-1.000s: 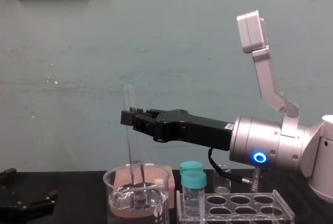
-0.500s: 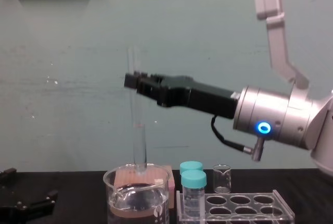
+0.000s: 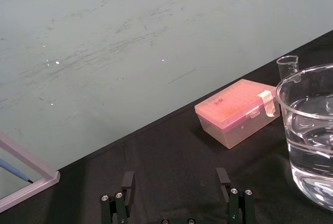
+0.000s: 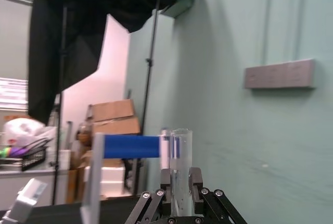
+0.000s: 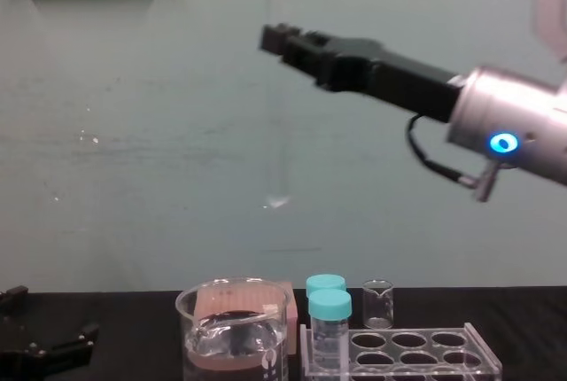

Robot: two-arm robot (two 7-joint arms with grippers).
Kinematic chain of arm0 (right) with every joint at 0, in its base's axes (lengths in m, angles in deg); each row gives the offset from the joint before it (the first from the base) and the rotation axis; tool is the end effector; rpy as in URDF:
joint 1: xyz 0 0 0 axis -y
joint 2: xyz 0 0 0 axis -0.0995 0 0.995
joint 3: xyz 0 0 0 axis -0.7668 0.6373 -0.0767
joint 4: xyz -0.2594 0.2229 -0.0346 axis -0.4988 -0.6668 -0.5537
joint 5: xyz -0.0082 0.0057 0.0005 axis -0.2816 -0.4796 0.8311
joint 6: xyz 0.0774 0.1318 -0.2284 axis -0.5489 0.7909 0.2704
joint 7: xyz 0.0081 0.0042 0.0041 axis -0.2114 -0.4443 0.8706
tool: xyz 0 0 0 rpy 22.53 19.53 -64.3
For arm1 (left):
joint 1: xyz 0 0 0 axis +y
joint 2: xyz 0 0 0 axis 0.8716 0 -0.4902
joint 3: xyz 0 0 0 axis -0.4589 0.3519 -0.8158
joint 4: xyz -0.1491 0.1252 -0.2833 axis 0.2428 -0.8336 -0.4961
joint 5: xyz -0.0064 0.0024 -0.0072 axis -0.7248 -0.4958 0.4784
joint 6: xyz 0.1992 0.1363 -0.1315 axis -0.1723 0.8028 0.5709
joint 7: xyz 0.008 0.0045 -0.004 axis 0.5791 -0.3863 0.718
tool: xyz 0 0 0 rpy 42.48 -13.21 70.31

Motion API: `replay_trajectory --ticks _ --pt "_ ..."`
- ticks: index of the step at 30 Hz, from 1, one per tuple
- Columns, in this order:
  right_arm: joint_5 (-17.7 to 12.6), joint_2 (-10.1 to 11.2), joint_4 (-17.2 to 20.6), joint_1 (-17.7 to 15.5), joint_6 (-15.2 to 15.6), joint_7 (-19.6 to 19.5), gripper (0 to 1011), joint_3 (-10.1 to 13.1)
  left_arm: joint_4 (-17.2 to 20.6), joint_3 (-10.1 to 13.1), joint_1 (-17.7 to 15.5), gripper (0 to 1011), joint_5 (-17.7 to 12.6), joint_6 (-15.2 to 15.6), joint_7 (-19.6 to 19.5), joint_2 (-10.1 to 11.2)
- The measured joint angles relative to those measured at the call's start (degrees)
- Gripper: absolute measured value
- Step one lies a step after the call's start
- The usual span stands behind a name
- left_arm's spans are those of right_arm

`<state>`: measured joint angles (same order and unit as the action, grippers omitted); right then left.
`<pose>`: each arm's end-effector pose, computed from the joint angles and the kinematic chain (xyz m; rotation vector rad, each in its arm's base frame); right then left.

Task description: Hold the test tube with one hand and immerse one end into the beaker, then return it to the test tube rack.

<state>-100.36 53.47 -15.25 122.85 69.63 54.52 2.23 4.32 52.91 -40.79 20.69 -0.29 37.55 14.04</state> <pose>0.4857 0.0077 -0.2302 0.3036 -0.2639 -0.4631 0.3348 0.1221 -0.3390 0.3044 -0.2851 1.2481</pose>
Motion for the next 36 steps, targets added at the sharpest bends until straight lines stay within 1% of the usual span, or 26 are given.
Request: replay_trajectory --ticks 1,2,3,6,7,10,12,14,15,18,19,23,29,36 --pt "0.09 0.93 1.51 -0.81 0.01 -1.16 224 0.53 0.0 0.0 0.0 1000 0.0 0.0 0.0 0.0" --pt "0.13 1.36 2.17 -1.18 0.03 -1.62 223 0.77 0.0 0.0 0.0 1000 0.0 0.0 0.0 0.0" --pt "0.35 2.4 3.71 -2.2 0.21 -2.93 224 1.39 0.0 0.0 0.0 1000 0.0 0.0 0.0 0.0" --pt "0.72 4.08 6.15 -3.96 0.69 -4.88 223 2.47 0.0 0.0 0.0 1000 0.0 0.0 0.0 0.0" --pt "1.03 5.15 7.58 -5.13 1.08 -6.19 224 3.16 0.0 0.0 0.0 1000 0.0 0.0 0.0 0.0" --pt "1.54 6.83 9.75 -7.16 1.78 -8.26 224 4.37 0.0 0.0 0.0 1000 0.0 0.0 0.0 0.0" --pt "2.22 8.74 12.11 -9.74 2.66 -10.7 224 5.97 0.0 0.0 0.0 1000 0.0 0.0 0.0 0.0" --pt "2.51 9.53 13.03 -10.98 3.16 -11.84 224 6.78 0.0 0.0 0.0 1000 0.0 0.0 0.0 0.0" --pt "2.51 9.53 13.03 -10.98 3.16 -11.84 224 6.78 0.0 0.0 0.0 1000 0.0 0.0 0.0 0.0" --pt "2.95 10.83 14.43 -13.64 4.3 -13.78 224 8.36 0.0 0.0 0.0 1000 0.0 0.0 0.0 0.0" --pt "3.06 11.1 14.65 -14.56 4.69 -14.27 224 8.84 0.0 0.0 0.0 1000 0.0 0.0 0.0 0.0" --pt "3.1 11.29 14.64 -16.11 5.48 -14.78 223 9.53 0.0 0.0 0.0 1000 0.0 0.0 0.0 0.0" --pt "3.16 11.23 13.45 -17.94 6.97 -15.08 224 9.87 0.0 0.0 0.0 1000 0.0 0.0 0.0 0.0" --pt "3.47 10.86 12.21 -18.45 8.0 -15.09 224 9.83 0.0 0.0 0.0 1000 0.0 0.0 0.0 0.0"
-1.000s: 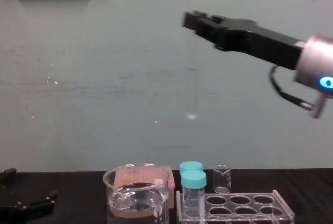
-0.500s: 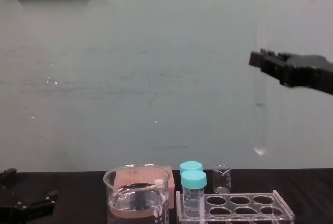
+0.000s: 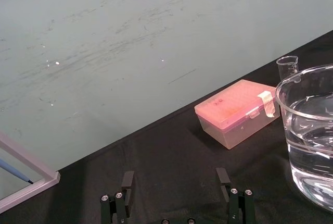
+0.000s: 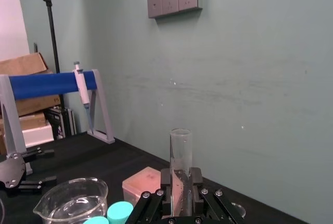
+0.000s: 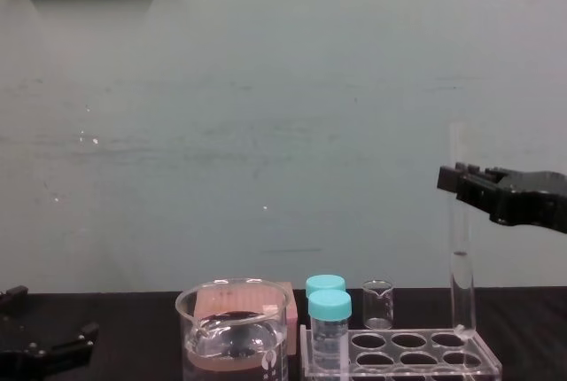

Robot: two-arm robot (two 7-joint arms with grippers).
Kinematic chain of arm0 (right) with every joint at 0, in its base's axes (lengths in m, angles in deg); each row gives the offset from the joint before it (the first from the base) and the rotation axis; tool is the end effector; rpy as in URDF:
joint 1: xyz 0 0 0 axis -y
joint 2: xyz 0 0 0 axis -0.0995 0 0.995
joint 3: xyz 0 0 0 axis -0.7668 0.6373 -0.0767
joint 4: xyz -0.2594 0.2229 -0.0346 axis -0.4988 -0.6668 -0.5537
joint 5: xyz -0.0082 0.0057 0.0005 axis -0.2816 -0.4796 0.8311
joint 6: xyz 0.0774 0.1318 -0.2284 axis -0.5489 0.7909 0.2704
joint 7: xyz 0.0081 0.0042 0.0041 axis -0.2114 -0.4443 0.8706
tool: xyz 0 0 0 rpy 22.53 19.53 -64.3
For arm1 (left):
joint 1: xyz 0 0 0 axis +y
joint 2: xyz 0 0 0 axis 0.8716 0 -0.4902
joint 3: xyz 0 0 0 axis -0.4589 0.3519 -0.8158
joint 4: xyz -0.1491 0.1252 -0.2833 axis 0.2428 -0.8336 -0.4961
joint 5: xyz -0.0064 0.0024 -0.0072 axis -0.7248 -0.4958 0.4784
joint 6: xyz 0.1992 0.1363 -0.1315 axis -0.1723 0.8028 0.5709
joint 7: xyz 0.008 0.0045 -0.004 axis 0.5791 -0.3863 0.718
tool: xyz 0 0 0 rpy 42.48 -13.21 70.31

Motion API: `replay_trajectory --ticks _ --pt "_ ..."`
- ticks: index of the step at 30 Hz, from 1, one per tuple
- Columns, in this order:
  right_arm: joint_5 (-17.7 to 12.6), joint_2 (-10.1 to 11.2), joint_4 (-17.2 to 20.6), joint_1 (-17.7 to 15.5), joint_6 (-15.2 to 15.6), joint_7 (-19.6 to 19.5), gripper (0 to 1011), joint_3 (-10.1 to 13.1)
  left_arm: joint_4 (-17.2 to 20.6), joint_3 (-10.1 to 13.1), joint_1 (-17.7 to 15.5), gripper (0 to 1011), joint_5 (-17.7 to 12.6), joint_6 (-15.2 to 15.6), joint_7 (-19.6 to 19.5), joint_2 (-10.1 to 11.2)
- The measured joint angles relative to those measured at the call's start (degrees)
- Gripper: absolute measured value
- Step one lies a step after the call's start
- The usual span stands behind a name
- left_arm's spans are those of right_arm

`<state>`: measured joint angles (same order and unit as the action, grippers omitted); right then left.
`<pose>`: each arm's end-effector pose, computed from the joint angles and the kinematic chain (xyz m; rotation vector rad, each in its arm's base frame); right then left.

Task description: Hold the test tube with one hand and immerse one end into the beaker, then return it to the test tube rack.

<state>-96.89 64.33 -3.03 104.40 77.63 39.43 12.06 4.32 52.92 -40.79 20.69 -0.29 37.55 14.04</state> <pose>0.3973 -0.0918 -0.2912 0.1209 -0.1084 -0.8571 0.3348 0.1220 -0.3390 0.3044 -0.2851 1.2479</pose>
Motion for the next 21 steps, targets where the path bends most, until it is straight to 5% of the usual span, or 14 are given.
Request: replay_trajectory --ticks 21 --pt "1.27 -2.07 -4.62 2.68 0.45 1.06 224 -0.94 0.0 0.0 0.0 1000 0.0 0.0 0.0 0.0"
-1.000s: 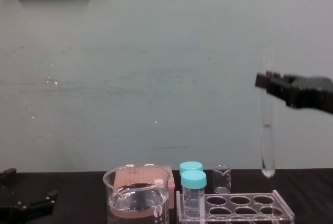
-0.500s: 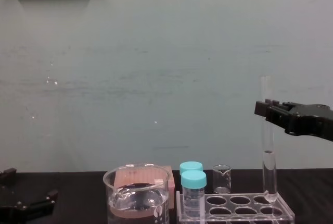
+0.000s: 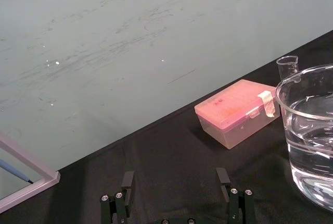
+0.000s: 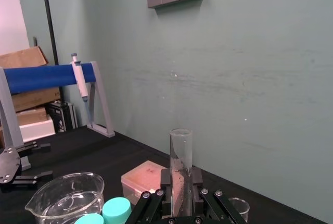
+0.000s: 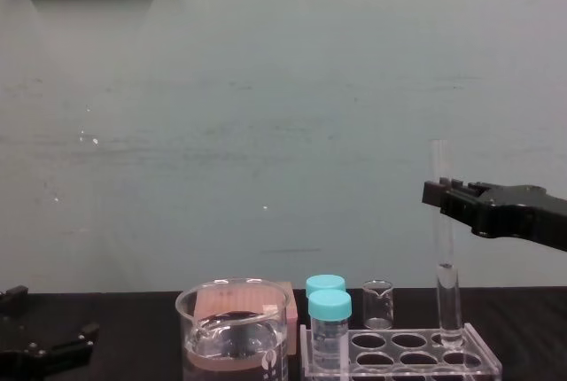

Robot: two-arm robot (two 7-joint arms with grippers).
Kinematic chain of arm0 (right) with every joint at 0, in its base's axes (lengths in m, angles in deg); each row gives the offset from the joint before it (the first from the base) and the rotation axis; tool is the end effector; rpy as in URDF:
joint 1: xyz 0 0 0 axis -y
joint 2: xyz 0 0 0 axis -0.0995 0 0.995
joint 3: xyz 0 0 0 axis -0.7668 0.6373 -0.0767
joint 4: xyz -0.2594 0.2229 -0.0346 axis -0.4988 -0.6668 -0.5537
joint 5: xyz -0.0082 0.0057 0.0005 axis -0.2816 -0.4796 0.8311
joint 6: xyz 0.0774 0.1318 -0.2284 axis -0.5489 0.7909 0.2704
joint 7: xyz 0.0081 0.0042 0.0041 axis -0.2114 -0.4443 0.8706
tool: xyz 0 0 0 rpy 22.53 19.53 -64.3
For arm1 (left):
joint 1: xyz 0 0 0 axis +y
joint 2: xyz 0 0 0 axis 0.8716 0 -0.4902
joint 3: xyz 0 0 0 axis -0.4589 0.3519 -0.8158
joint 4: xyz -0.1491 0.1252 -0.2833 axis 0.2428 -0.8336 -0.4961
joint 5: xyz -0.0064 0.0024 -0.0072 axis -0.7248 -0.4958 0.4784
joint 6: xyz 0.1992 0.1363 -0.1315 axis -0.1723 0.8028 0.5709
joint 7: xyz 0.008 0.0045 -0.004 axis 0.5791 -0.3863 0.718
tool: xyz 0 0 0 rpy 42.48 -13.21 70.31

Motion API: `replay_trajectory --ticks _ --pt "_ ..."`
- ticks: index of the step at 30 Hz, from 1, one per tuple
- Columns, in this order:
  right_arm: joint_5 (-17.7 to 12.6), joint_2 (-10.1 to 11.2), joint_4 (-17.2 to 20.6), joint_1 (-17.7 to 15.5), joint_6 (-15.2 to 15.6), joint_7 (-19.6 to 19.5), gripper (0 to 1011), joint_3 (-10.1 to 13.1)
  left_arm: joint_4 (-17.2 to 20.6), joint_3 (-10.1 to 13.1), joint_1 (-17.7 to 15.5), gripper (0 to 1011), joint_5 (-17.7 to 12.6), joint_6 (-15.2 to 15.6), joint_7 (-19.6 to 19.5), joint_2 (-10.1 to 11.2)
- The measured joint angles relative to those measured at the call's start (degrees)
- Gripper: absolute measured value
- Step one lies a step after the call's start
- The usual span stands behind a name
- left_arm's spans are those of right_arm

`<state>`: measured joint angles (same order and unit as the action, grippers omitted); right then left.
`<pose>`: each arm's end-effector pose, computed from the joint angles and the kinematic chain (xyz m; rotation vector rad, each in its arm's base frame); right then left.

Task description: Hold the test tube with one hand and immerse one end into the beaker, then return it to the test tube rack.

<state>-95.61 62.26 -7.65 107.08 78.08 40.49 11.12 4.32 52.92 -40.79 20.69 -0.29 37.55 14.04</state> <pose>0.4130 -0.0832 -0.2977 0.0977 -0.0819 -0.8506 0.3348 0.1220 -0.3390 0.3044 -0.2851 1.2479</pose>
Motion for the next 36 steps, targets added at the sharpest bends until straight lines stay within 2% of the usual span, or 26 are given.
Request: replay_trajectory --ticks 17,36 --pt "0.73 -0.44 -3.06 1.21 0.6 0.8 224 -0.82 0.0 0.0 0.0 1000 0.0 0.0 0.0 0.0" --pt "0.52 -1.3 -6.29 2.1 0.77 1.48 224 -0.69 0.0 0.0 0.0 1000 0.0 0.01 0.0 0.0"
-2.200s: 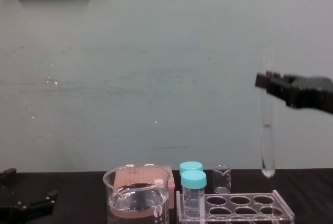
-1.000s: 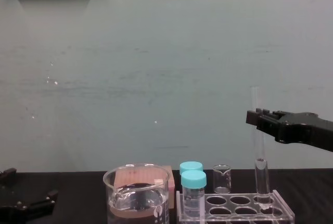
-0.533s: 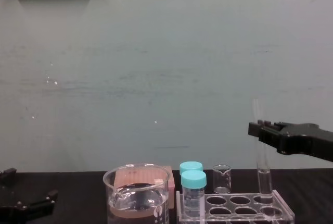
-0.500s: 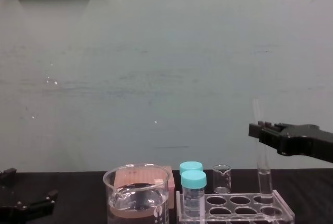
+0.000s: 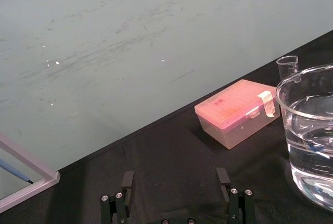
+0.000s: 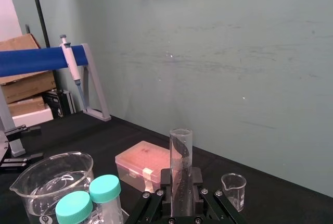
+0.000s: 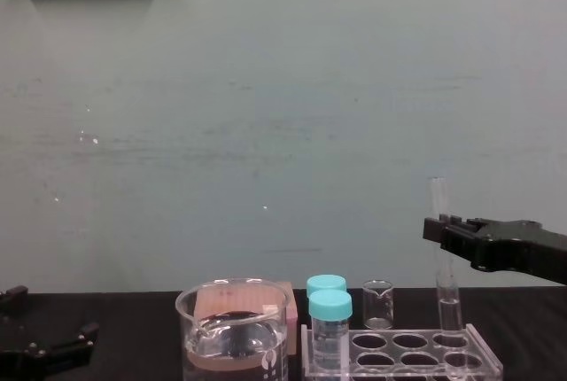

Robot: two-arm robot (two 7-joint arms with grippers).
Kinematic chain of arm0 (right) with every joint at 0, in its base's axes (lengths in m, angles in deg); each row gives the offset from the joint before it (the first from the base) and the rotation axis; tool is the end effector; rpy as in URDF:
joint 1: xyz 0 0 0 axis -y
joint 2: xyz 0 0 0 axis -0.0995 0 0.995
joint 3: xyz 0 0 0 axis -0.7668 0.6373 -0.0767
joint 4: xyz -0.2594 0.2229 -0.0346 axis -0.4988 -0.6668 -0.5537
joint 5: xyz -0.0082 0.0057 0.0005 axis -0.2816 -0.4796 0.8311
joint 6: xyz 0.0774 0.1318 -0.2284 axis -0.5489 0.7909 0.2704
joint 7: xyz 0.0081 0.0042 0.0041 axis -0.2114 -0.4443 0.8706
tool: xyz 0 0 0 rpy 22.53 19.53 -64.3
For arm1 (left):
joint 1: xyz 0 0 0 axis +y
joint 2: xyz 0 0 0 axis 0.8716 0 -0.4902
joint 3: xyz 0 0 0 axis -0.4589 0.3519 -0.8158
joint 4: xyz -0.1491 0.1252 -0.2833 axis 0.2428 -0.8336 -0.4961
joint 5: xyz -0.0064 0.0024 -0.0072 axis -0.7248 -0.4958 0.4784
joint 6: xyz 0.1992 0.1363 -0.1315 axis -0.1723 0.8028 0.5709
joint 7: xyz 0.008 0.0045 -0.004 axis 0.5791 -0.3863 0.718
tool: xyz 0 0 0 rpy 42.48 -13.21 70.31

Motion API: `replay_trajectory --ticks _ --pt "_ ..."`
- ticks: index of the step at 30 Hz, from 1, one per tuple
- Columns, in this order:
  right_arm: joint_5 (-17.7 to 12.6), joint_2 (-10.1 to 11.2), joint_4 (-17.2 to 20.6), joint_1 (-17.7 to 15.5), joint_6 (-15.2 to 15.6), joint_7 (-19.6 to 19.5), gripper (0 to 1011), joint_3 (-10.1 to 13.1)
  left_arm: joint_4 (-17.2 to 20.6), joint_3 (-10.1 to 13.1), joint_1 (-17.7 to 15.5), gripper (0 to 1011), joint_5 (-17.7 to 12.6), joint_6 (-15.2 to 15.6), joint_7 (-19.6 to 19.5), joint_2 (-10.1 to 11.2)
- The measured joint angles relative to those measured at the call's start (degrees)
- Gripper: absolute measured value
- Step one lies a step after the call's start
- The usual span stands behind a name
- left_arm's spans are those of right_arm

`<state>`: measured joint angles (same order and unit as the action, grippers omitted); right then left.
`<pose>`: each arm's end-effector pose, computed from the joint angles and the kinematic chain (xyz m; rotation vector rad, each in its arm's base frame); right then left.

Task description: Hold the test tube with one hand and immerse one end into the beaker, then return it to the test tube rack.

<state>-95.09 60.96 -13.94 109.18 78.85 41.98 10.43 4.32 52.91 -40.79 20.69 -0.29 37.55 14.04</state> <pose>0.4250 -0.0845 -0.3135 0.0524 -0.0183 -0.8569 0.3348 0.1221 -0.3390 0.3044 -0.2851 1.2481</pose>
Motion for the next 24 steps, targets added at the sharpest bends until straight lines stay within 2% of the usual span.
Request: replay_trajectory --ticks 24 --pt "-0.04 -1.02 -3.06 1.99 -0.09 1.0 224 -0.72 0.0 0.0 0.0 1000 0.0 0.0 0.0 0.0"
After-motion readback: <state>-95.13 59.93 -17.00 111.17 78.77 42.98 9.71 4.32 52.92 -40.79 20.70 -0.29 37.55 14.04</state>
